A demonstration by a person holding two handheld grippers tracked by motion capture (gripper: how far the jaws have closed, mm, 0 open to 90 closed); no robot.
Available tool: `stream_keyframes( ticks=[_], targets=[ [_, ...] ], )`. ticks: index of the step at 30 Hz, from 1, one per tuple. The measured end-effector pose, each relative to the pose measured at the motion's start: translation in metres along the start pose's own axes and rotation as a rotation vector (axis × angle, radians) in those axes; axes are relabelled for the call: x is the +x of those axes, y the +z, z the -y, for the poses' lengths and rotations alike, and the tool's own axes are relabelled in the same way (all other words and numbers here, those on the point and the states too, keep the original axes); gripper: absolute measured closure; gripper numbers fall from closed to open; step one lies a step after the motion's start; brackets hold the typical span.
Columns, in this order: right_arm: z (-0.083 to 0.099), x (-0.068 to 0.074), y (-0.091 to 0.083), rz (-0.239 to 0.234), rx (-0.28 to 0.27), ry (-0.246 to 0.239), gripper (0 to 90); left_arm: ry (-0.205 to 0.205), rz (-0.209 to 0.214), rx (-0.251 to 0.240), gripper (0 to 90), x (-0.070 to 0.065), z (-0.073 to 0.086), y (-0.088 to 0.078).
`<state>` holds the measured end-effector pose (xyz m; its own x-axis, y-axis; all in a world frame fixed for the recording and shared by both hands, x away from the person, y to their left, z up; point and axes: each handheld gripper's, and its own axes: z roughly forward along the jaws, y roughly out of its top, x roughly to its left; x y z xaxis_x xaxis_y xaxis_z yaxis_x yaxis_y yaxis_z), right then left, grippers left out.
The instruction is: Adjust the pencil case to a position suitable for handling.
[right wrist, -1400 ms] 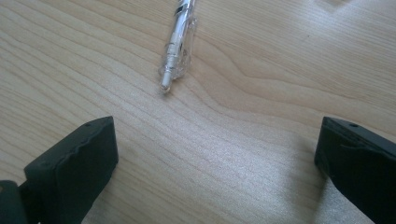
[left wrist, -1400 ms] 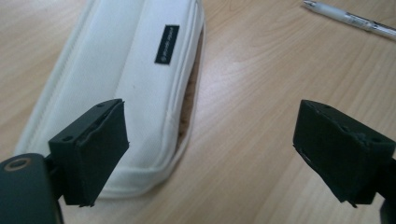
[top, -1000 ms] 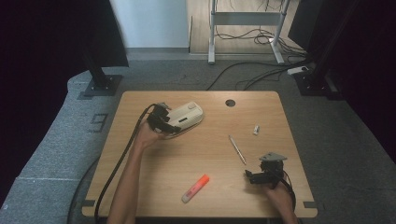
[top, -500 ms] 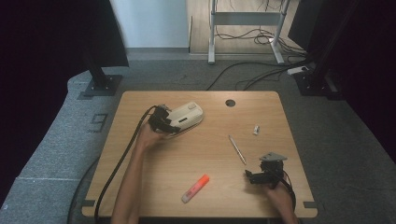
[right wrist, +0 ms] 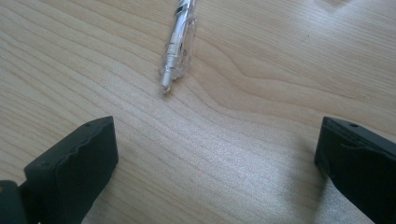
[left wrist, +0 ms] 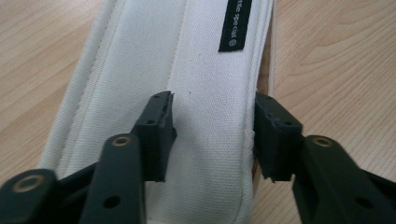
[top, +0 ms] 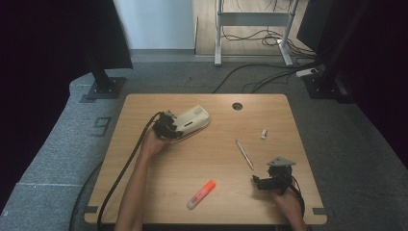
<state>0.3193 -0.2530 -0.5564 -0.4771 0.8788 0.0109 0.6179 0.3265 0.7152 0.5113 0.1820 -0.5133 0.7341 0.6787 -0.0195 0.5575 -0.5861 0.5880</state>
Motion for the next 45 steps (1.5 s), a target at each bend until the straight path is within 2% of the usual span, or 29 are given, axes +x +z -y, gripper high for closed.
stream_keyframes(
  ticks=[2, 8, 13, 15, 21, 24, 29, 45],
  targets=[
    [0.000, 0.000, 0.000, 0.000, 0.000, 0.000, 0.0, -0.005, -0.007, -0.004, 60.1, 0.000, 0.000, -0.001],
    [0.000, 0.000, 0.000, 0.000, 0.000, -0.001, 0.0, -0.032, 0.015, -0.019, 68.3, 0.000, 0.000, -0.008],
    [0.000, 0.000, 0.000, 0.000, 0.000, 0.000, 0.0, -0.012, 0.025, -0.024, 73.4, -0.002, 0.001, -0.014],
    [0.000, 0.000, 0.000, 0.000, 0.000, 0.000, 0.0, -0.022, 0.030, -0.033, 75.1, -0.004, 0.001, -0.016],
    [0.000, 0.000, 0.000, 0.000, 0.000, 0.000, 0.0, -0.038, 0.060, -0.030, 76.5, -0.006, 0.001, -0.023],
    [0.000, 0.000, 0.000, 0.000, 0.000, 0.000, 0.0, -0.053, 0.063, -0.021, 77.0, -0.011, 0.000, -0.028],
    [0.000, 0.000, 0.000, 0.000, 0.000, 0.000, 0.0, -0.050, 0.072, -0.019, 77.0, -0.014, 0.001, -0.032],
    [0.000, 0.000, 0.000, 0.000, 0.001, 0.000, 0.0, -0.074, 0.092, -0.036, 77.3, -0.027, 0.009, -0.049]
  ],
)
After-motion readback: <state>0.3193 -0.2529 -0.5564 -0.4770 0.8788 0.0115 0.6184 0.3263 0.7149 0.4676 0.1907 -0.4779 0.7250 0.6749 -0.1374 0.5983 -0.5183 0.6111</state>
